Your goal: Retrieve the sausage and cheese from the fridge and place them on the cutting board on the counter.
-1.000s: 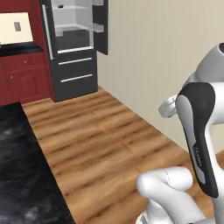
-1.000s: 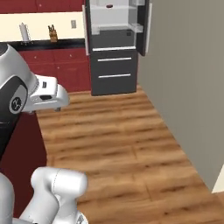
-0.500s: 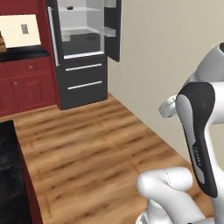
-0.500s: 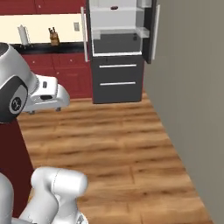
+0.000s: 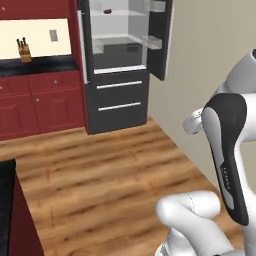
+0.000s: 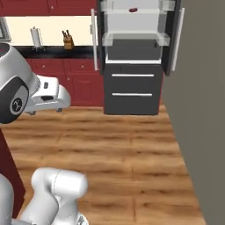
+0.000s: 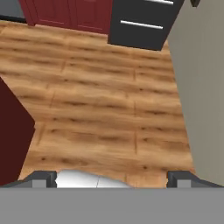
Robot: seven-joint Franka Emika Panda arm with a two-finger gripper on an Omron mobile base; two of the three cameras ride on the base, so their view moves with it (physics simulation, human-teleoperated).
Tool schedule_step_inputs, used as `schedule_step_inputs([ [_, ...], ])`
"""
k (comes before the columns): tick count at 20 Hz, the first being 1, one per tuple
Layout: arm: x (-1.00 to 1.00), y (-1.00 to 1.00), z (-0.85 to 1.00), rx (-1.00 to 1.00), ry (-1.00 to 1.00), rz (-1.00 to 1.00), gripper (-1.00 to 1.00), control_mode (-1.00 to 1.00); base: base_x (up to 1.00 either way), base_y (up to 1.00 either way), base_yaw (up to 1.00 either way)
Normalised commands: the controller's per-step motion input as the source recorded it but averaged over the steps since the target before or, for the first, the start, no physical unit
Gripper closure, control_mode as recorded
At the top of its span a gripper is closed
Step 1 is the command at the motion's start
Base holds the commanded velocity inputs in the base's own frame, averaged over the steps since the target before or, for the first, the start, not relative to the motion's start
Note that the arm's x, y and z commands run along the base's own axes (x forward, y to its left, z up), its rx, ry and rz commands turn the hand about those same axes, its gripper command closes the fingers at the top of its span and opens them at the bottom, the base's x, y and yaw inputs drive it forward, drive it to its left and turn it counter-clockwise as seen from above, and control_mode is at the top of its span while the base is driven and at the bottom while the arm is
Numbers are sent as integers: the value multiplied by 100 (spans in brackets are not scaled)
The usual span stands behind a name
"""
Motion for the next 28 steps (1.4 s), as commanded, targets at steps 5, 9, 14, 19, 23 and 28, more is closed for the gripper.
schedule_step_inputs([
  [5, 0, 0, 0, 0, 0, 0, -100, 100, 100, -57, 25],
  [9, 0, 0, 0, 0, 0, 0, -100, 100, 100, -61, 17],
  [14, 0, 0, 0, 0, 0, 0, -100, 100, 100, -51, 10],
  [19, 0, 0, 0, 0, 0, 0, -100, 100, 100, -47, 6],
  [23, 0, 0, 0, 0, 0, 0, -100, 100, 100, -46, 0],
  [28, 0, 0, 0, 0, 0, 0, -100, 100, 100, -29, 0],
])
